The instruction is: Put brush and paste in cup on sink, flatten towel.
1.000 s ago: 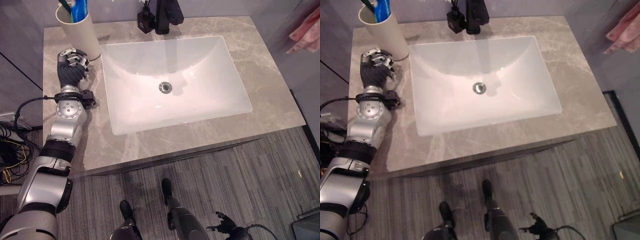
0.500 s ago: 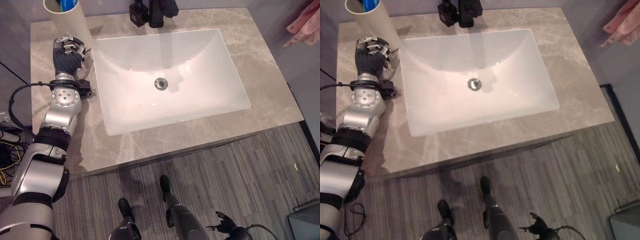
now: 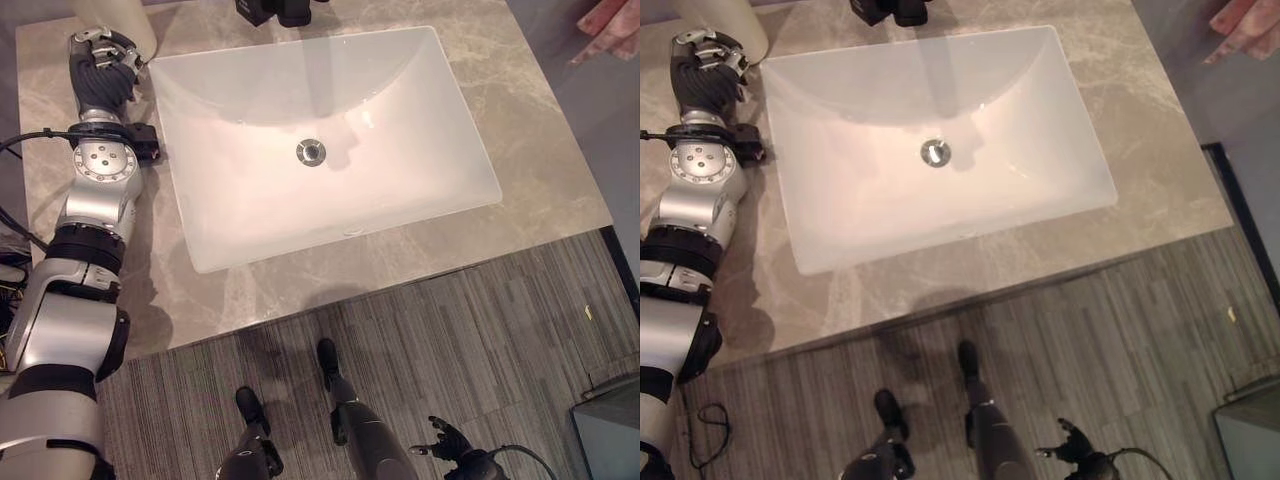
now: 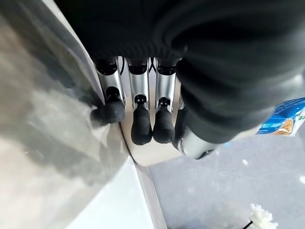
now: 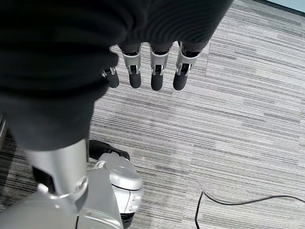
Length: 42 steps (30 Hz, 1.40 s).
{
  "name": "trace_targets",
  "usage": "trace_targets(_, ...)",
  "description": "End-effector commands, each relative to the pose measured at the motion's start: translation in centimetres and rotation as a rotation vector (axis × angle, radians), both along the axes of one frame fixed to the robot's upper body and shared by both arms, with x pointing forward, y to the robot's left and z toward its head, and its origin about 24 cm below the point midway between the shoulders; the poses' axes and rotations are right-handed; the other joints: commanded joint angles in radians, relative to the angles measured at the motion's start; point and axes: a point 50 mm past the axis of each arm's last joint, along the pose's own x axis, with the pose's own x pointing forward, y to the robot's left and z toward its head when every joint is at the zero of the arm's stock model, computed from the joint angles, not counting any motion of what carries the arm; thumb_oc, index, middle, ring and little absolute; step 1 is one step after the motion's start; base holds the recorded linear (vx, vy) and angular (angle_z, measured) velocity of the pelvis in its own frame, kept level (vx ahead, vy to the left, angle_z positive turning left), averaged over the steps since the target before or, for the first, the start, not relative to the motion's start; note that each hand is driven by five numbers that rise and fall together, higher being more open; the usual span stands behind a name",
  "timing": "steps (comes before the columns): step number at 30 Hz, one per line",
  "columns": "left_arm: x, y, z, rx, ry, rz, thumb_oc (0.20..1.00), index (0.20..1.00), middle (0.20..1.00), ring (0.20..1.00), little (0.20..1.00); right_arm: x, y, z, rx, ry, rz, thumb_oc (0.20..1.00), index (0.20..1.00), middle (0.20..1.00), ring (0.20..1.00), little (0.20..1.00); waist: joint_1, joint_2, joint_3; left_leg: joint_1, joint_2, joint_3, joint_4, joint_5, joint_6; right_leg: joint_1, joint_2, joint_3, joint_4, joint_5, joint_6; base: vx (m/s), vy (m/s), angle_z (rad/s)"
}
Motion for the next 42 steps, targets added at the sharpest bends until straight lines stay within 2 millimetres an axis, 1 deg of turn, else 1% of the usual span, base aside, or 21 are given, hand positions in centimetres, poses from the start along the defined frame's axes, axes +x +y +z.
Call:
trace_targets(1, 0.1, 1.2, -1.5, 0.033, 0.067, 0.077, 0.2, 0.2, 0.2, 0.2, 0.2, 0.7, -2.0, 0.9, -0.035, -0.038, -0.012, 1.0, 1.0, 1.0, 1.0, 1.0, -0.02, 0.037, 0.041, -0.009, 0.012, -0.113, 0.003, 0.061, 0.002, 0.079, -0.014, -0.005, -0.002, 0.015, 0.091, 0.0, 0.0, 0.0)
trace_targets(2, 0.0, 1.1, -1.8, 0.037, 0.068, 0.072, 0.2, 0.2, 0.2, 0.2, 0.2, 0.5, -2.1, 0.9, -0.041, -0.032, -0.019, 1.0, 1.0, 1.0, 1.0, 1.0, -0.015, 0.04, 0.04, -0.008, 0.01, -0.122, 0.003, 0.06, 0.004, 0.083, -0.017, -0.01, -0.002, 0.011, 0.09, 0.0, 0.0, 0.0)
trace_targets(3, -0.1, 1.5, -2.2, 0.051, 0.081, 0.087, 0.2, 0.2, 0.2, 0.2, 0.2, 0.4, -2.3, 0.9, -0.045, -0.031, -0.022, 1.0, 1.0, 1.0, 1.0, 1.0, -0.012, 0.043, 0.039, -0.005, 0.009, -0.126, 0.003, 0.058, 0.005, 0.086, -0.02, -0.013, -0.002, 0.009, 0.09, -0.01, 0.016, 0.03)
trace_targets(5, -0.6, 3.1, -1.6, 0.032, 0.075, 0.15, 0.2, 0.2, 0.2, 0.2, 0.2, 0.6, -2.6, 1.1, -0.048, -0.037, -0.029, 1.0, 1.0, 1.0, 1.0, 1.0, -0.012, 0.044, 0.039, -0.01, 0.008, -0.132, 0.003, 0.059, 0.004, 0.086, -0.023, -0.021, -0.002, 0.014, 0.094, 0.0, 0.0, 0.0)
trace_targets(6, -0.7, 3.5, -1.3, 0.036, 0.075, 0.164, 0.2, 0.2, 0.2, 0.2, 0.2, 0.6, -2.7, 1.1, -0.049, -0.038, -0.032, 1.0, 1.0, 1.0, 1.0, 1.0, -0.014, 0.043, 0.039, -0.011, 0.008, -0.132, 0.003, 0.06, 0.004, 0.085, -0.022, -0.02, -0.002, 0.014, 0.093, 0.0, 0.006, 0.04)
trace_targets(7, -1.0, 4.3, -0.3, 0.034, 0.064, 0.193, 0.2, 0.2, 0.2, 0.2, 0.2, 0.8, -3.1, 1.3, -0.053, -0.045, -0.041, 1.0, 1.0, 1.0, 1.0, 1.0, -0.017, 0.038, 0.038, -0.01, 0.008, -0.13, 0.003, 0.06, 0.008, 0.082, -0.018, -0.017, -0.002, 0.017, 0.094, 0.01, 0.012, 0.05)
trace_targets(11, -1.1, 4.6, 1.2, 0.042, 0.047, 0.213, 0.2, 0.2, 0.2, 0.2, 0.2, 0.0, -3.7, 1.1, -0.067, -0.016, -0.052, 1.0, 1.0, 1.0, 1.0, 1.0, -0.022, 0.022, 0.046, -0.023, 0.0, -0.127, 0.024, 0.057, 0.02, 0.08, -0.02, -0.002, -0.002, 0.023, 0.096, 0.0, 0.003, 0.01)
trace_targets(12, -1.1, 4.6, 1.6, 0.051, 0.048, 0.224, 0.2, 0.2, 0.2, 0.2, 0.2, -0.4, -3.9, 1.0, -0.073, 0.003, -0.044, 1.0, 1.0, 1.0, 1.0, 1.0, -0.026, 0.016, 0.046, -0.04, -0.002, -0.126, 0.047, 0.047, 0.023, 0.078, -0.023, 0.003, -0.002, 0.028, 0.097, 0.08, 0.064, 0.07)
trace_targets(13, -1.0, 4.5, 1.9, 0.051, 0.045, 0.223, 0.2, 0.2, 0.2, 0.2, 0.2, -0.8, -4.0, 0.9, -0.076, 0.018, -0.046, 1.0, 1.0, 1.0, 1.0, 1.0, -0.026, 0.022, 0.038, -0.041, -0.003, -0.141, 0.054, 0.015, 0.02, 0.084, -0.021, 0.006, -0.002, 0.01, 0.103, 0.08, 0.074, 0.11)
trace_targets(16, -0.9, 4.2, 3.1, 0.068, 0.045, 0.224, 0.2, 0.2, 0.2, 0.2, 0.2, -1.9, -4.6, 0.6, -0.086, 0.053, -0.074, 1.0, 1.0, 1.0, 1.0, 1.0, -0.037, 0.023, 0.03, -0.081, -0.012, -0.145, 0.091, -0.007, 0.029, 0.07, -0.028, 0.015, -0.002, 0.018, 0.107, 0.02, 0.079, 0.04)
trace_targets(18, -1.0, 4.5, 3.9, 0.075, 0.042, 0.234, 0.2, 0.2, 0.2, 0.2, 0.2, -2.7, -4.9, 0.5, -0.077, 0.078, -0.099, 1.0, 1.0, 1.0, 1.0, 1.0, -0.052, 0.02, 0.021, -0.106, -0.02, -0.14, 0.113, -0.022, 0.036, 0.057, -0.032, 0.026, -0.002, 0.033, 0.113, 0.0, 0.076, 0.0)
trace_targets(20, -1.1, 4.5, 4.0, 0.075, 0.039, 0.236, 0.2, 0.2, 0.2, 0.2, 0.2, -2.9, -4.9, 0.4, -0.072, 0.085, -0.105, 1.0, 1.0, 1.0, 1.0, 1.0, -0.054, 0.018, 0.018, -0.111, -0.022, -0.135, 0.116, -0.027, 0.038, 0.054, -0.032, 0.031, -0.002, 0.036, 0.117, 0.0, 0.048, -0.01)
trace_targets(21, -1.1, 4.5, 4.1, 0.078, 0.04, 0.237, 0.2, 0.2, 0.2, 0.2, 0.2, -3.4, -5.1, 0.3, -0.069, 0.095, -0.122, 1.0, 1.0, 1.0, 1.0, 1.0, -0.06, 0.014, 0.013, -0.118, -0.027, -0.125, 0.127, -0.037, 0.042, 0.047, -0.035, 0.043, -0.002, 0.055, 0.124, 0.0, 0.051, -0.04)
trace_targets(23, -1.1, 4.6, 4.3, 0.08, 0.037, 0.241, 0.2, 0.2, 0.2, 0.2, 0.2, -3.6, -5.2, 0.3, -0.065, 0.099, -0.133, 1.0, 1.0, 1.0, 1.0, 1.0, -0.063, 0.011, 0.009, -0.124, -0.027, -0.12, 0.136, -0.043, 0.044, 0.042, -0.035, 0.051, -0.002, 0.06, 0.126, 0.01, 0.047, -0.06)
trace_targets(27, -1.2, 4.9, 4.1, 0.092, 0.05, 0.249, 0.2, 0.2, 0.2, 0.2, 0.2, -4.3, -5.5, 0.2, -0.062, 0.118, -0.153, 1.0, 1.0, 1.0, 1.0, 1.0, -0.07, 0.007, -0.001, -0.134, -0.03, -0.107, 0.159, -0.058, 0.05, 0.036, -0.035, 0.065, -0.002, 0.06, 0.128, 0.01, 0.046, -0.11)
trace_targets(31, -1.3, 5.0, 3.9, 0.113, 0.062, 0.258, 0.2, 0.2, 0.2, 0.2, 0.2, -4.6, -5.5, 0.2, -0.059, 0.125, -0.153, 1.0, 1.0, 1.0, 1.0, 1.0, -0.072, 0.003, -0.002, -0.135, -0.031, -0.101, 0.166, -0.066, 0.053, 0.033, -0.035, 0.074, -0.002, 0.062, 0.13, 0.01, 0.032, -0.08)
trace_targets(33, -1.0, 4.7, 3.4, 0.116, 0.074, 0.246, 0.2, 0.2, 0.2, 0.2, 0.2, -4.8, -5.3, 0.1, -0.054, 0.135, -0.141, 1.0, 1.0, 1.0, 1.0, 1.0, -0.073, 0.002, -0.005, -0.143, -0.032, -0.097, 0.177, -0.073, 0.056, 0.028, -0.037, 0.08, -0.002, 0.063, 0.13, 0.0, 0.024, -0.1)
trace_targets(34, -0.6, 3.9, 3.1, 0.112, 0.077, 0.217, 0.2, 0.2, 0.2, 0.2, 0.2, -4.8, -5.3, 0.1, -0.049, 0.133, -0.147, 1.0, 1.0, 1.0, 1.0, 1.0, -0.075, 0.004, -0.007, -0.147, -0.032, -0.097, 0.181, -0.076, 0.057, 0.025, -0.039, 0.079, -0.002, 0.058, 0.13, 0.0, 0.018, -0.07)
trace_targets(35, -0.6, 3.9, 3.1, 0.112, 0.077, 0.217, 0.2, 0.2, 0.2, 0.2, 0.2, -4.8, -5.3, 0.1, -0.049, 0.133, -0.148, 1.0, 1.0, 1.0, 1.0, 1.0, -0.075, 0.004, -0.007, -0.147, -0.032, -0.097, 0.181, -0.076, 0.057, 0.025, -0.04, 0.079, -0.002, 0.058, 0.13, 0.0, 0.0, 0.0)
trace_targets(37, -0.1, 3.0, 2.8, 0.117, 0.08, 0.189, 0.2, 0.2, 0.2, 0.2, 0.2, -4.6, -5.2, 0.2, -0.044, 0.123, -0.145, 1.0, 1.0, 1.0, 1.0, 1.0, -0.079, 0.002, -0.01, -0.151, -0.031, -0.097, 0.187, -0.079, 0.059, 0.024, -0.039, 0.078, -0.002, 0.058, 0.129, 0.0, 0.0, 0.0)
trace_targets(42, 0.2, 2.3, 2.3, 0.13, 0.095, 0.172, 0.2, 0.2, 0.2, 0.2, 0.2, -4.3, -5.2, 0.3, -0.04, 0.108, -0.14, 1.0, 1.0, 1.0, 1.0, 1.0, -0.085, -0.005, -0.018, -0.141, -0.025, -0.085, 0.185, -0.082, 0.059, 0.027, -0.034, 0.084, -0.002, 0.06, 0.131, 0.0, -0.003, -0.01)
